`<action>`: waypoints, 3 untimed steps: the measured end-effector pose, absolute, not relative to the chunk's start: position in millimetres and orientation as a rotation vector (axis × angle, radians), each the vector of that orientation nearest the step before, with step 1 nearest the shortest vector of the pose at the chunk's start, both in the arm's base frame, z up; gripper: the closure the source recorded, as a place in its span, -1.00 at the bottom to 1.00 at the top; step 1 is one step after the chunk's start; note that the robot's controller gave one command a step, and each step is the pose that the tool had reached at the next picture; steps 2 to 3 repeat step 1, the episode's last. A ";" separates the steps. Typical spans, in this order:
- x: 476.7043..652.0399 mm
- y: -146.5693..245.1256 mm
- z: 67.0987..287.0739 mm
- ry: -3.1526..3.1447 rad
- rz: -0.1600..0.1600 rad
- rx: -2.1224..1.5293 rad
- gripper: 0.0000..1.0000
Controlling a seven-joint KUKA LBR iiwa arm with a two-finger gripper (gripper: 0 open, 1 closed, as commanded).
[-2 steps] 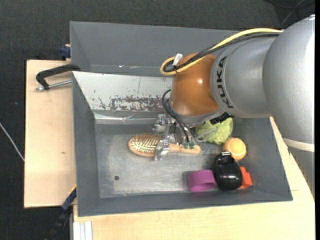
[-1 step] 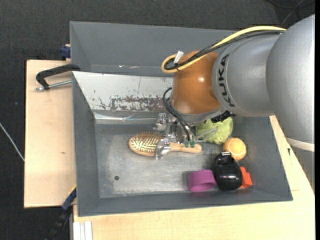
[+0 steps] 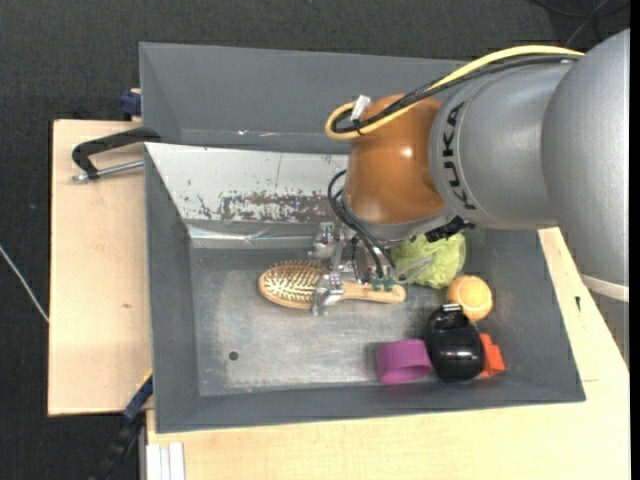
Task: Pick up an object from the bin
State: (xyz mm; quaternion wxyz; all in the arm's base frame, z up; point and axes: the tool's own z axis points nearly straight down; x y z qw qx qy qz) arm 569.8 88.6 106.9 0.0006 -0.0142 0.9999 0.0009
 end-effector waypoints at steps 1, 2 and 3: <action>570.5 88.7 119.3 3.138 0.003 -0.045 1.00; 570.5 88.7 119.3 3.138 0.003 -0.045 1.00; 570.5 88.7 119.3 3.138 0.003 -0.045 1.00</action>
Offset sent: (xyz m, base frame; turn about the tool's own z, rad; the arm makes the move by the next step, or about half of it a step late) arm 0.0001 0.0002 0.0027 0.0000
